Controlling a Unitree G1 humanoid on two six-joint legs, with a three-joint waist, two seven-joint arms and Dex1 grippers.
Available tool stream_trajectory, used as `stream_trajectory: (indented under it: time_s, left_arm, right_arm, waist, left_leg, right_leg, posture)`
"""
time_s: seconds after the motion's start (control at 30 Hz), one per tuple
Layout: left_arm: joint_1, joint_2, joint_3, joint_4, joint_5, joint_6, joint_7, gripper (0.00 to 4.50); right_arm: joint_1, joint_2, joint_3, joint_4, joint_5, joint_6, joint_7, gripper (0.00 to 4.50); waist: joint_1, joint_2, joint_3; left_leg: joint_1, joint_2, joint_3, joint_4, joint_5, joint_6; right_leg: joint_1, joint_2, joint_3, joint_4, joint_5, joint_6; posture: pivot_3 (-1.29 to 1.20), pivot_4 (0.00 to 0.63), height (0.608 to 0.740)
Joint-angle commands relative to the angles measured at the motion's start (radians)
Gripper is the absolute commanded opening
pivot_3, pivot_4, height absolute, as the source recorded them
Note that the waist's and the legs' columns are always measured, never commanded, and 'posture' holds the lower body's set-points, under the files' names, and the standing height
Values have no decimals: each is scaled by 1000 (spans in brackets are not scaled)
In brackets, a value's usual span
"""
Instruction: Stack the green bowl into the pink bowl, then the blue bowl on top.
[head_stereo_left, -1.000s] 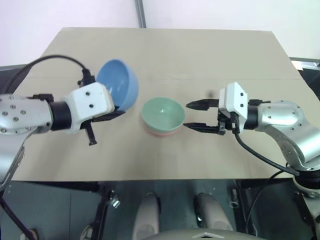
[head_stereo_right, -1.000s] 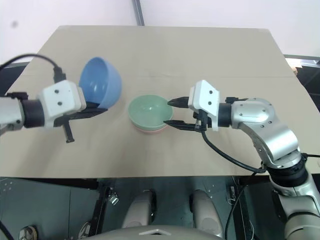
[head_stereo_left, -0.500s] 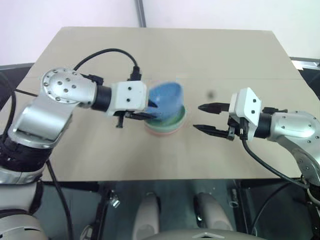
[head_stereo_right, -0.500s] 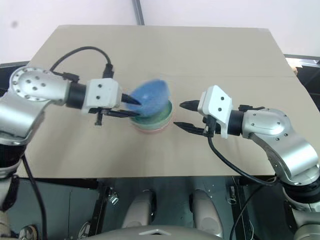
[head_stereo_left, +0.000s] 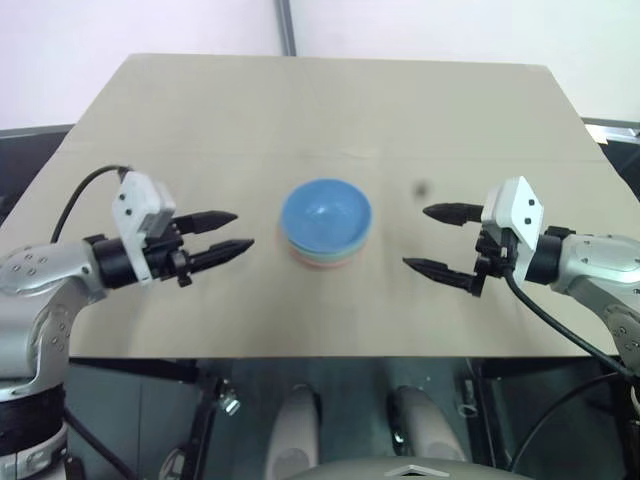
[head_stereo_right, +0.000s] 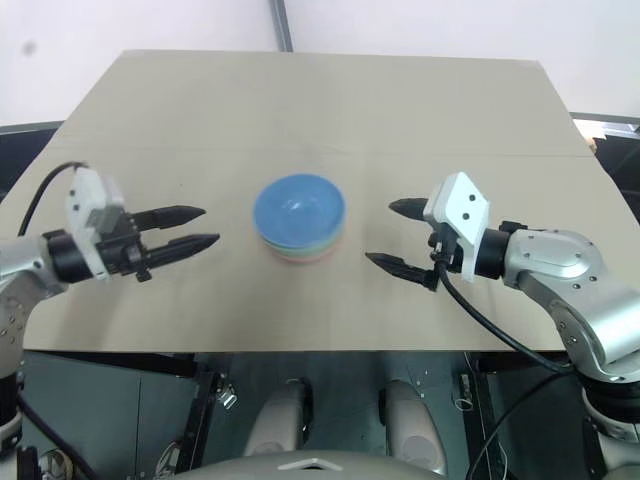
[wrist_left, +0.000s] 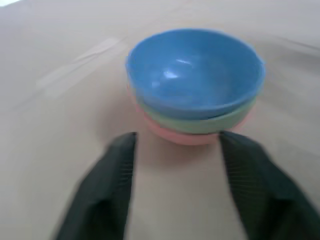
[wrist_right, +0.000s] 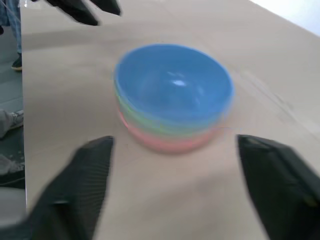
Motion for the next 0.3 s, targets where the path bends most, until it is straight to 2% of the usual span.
stream_trajectory:
  time_s: [0.03, 0.2, 0.3]
  left_arm:
    - [57, -35, 83, -92, -31, -21, 71, 4401]
    - [157, -37, 135, -162, -128, 16, 58, 4401]
    - [194, -25, 142, -163, -124, -1, 63, 4401]
  right_arm:
    - [18, -41, -72, -30, 10, -3, -7, 4500]
    - [71, -86, -142, -47, 65, 38, -6, 4500]
    - [97, -109, -177, -56, 78, 39, -5, 4500]
  waist:
    - [1, 0, 0]
    - [-1, -1, -1]
    - [-2, -1, 0]
  left_leg:
    - [0, 0, 0, 0, 0, 0]
    - [0, 0, 0, 1, 0, 0]
    - [1, 0, 0, 0, 0, 0]
  right_leg:
    - [0, 0, 0, 0, 0, 0]
    - [0, 0, 0, 0, 0, 0]
    - [0, 0, 0, 0, 0, 0]
  posture:
    - [0, 150, 740]
    - [0, 150, 740]
    - [0, 150, 740]
